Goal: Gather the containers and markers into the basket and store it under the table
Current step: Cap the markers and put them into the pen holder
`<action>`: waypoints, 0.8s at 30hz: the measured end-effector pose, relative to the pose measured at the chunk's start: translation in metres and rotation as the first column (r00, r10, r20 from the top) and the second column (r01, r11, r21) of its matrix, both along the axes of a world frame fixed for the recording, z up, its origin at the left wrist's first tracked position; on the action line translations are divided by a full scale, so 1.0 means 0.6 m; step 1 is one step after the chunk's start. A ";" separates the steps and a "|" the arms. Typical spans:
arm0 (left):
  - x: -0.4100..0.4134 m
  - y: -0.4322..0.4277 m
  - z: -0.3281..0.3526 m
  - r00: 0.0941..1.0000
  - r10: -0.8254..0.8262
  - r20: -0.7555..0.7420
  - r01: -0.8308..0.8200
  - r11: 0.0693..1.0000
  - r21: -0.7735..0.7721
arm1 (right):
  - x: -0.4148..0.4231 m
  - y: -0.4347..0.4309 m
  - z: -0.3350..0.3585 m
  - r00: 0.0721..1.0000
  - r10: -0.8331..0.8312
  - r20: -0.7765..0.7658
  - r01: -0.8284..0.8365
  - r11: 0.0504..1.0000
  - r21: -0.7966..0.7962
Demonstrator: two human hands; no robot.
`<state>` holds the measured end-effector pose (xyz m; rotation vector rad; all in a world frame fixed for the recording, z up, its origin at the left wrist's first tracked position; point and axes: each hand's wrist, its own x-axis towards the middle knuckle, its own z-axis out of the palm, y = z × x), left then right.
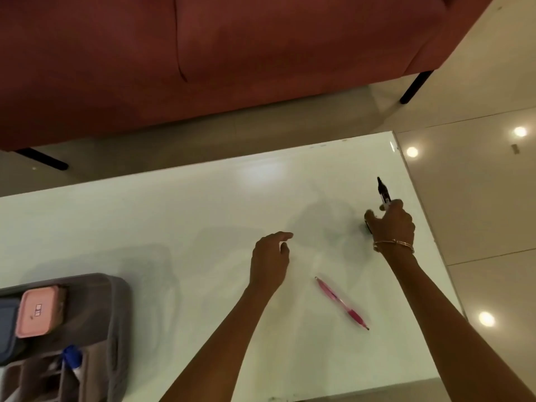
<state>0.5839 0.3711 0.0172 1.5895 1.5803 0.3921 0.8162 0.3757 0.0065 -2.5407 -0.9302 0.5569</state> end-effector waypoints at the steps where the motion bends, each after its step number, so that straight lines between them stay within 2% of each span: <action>1: 0.013 -0.001 0.003 1.000 -0.001 0.017 0.001 1.000 -0.009 | 0.010 -0.017 -0.001 1.000 0.018 0.014 -0.016 0.997 -0.077; 4: 0.037 -0.007 0.008 0.999 0.004 0.045 -0.002 0.999 -0.037 | 0.016 -0.042 -0.007 0.998 0.067 -0.014 -0.068 0.979 -0.191; 8: 0.050 -0.014 0.012 0.992 0.053 0.116 -0.041 0.994 -0.104 | -0.008 -0.050 -0.004 0.994 0.037 -0.105 -0.053 0.988 -0.148; 10: 0.054 -0.020 0.019 0.962 0.176 0.207 -0.124 0.962 -0.242 | -0.036 -0.058 0.006 0.976 0.046 -0.213 -0.067 0.993 -0.093; 13: 0.049 -0.034 0.035 0.856 0.398 0.330 -0.187 0.833 -0.520 | -0.099 -0.081 0.028 0.920 0.124 -0.371 -0.129 0.992 0.012; 15: 0.032 -0.045 0.046 0.816 0.436 0.379 -0.161 0.801 -0.576 | -0.144 -0.097 0.041 0.891 0.186 -0.414 -0.182 0.982 0.051; 18: -0.005 -0.061 0.064 0.789 0.465 0.401 -0.206 0.816 -0.540 | -0.195 -0.116 0.058 0.867 0.295 -0.402 -0.300 0.952 0.052; 21: -0.059 -0.072 0.076 0.854 0.419 0.308 -0.290 0.875 -0.387 | -0.232 -0.132 0.080 0.816 0.502 -0.287 -0.519 0.855 0.020; 24: -0.119 -0.079 0.087 0.890 0.376 0.256 -0.310 0.913 -0.263 | -0.263 -0.150 0.100 0.739 0.655 -0.158 -0.668 0.743 -0.042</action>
